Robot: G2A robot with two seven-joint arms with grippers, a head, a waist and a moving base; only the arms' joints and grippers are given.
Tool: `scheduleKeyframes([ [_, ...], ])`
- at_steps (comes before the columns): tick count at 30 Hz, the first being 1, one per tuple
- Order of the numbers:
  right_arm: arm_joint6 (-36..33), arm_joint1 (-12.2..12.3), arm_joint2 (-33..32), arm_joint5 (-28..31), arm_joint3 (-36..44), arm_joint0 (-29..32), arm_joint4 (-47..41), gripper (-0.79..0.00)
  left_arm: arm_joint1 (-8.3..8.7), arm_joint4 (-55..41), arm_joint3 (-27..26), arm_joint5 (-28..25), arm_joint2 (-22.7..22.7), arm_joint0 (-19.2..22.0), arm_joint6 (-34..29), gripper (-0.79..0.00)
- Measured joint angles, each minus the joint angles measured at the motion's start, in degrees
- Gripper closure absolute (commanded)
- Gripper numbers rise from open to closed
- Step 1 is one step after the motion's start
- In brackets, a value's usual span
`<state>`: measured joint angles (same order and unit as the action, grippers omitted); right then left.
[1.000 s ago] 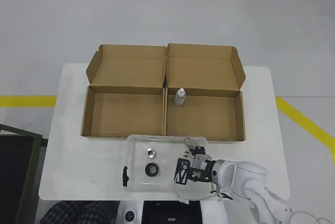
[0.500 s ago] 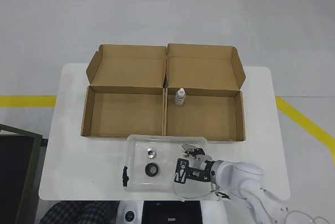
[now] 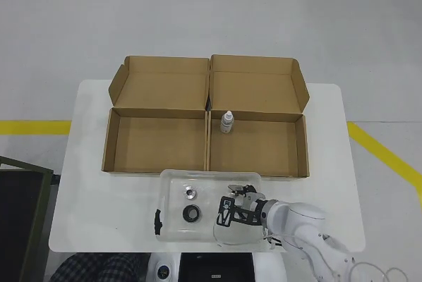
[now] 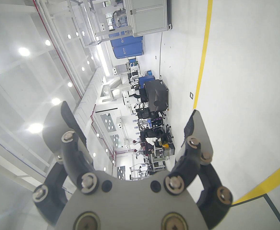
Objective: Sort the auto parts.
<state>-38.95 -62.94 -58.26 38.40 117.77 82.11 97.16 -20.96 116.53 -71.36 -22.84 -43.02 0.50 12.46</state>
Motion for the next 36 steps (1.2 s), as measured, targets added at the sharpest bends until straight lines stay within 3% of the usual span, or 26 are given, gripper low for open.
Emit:
scheduleKeyframes([
  [7, -1.1, -0.3, 1.2, -1.3, -0.7, -1.0, 1.9, -0.286, 0.00, 0.0, 0.0, 0.0, 0.0, 0.0, 0.0, -0.785],
  [10, -1.4, -0.3, 1.6, -1.2, -1.0, -1.1, 2.1, -0.219, 0.00, 0.0, 0.0, 0.0, 0.0, 0.0, 0.0, -0.785],
  [12, -1.5, -0.4, 1.7, -1.1, -1.3, -1.2, 2.0, -0.105, 0.00, 0.0, 0.0, 0.0, 0.0, 0.0, 0.0, -0.785],
  [13, -1.6, -0.4, 1.8, -1.1, -1.3, -1.2, 2.0, -0.009, 0.00, 0.0, 0.0, 0.0, 0.0, 0.0, 0.0, -0.785],
  [25, -0.2, -0.4, 2.1, -0.1, 1.2, -1.0, 1.0, 0.000, 0.00, 0.0, 0.0, 0.0, 0.0, 0.0, 0.0, -0.785],
  [36, 12.8, 0.3, -2.4, 0.6, 3.2, 1.9, -6.3, 0.000, 0.00, 0.0, 0.0, 0.0, 0.0, 0.0, 0.0, -0.785],
])
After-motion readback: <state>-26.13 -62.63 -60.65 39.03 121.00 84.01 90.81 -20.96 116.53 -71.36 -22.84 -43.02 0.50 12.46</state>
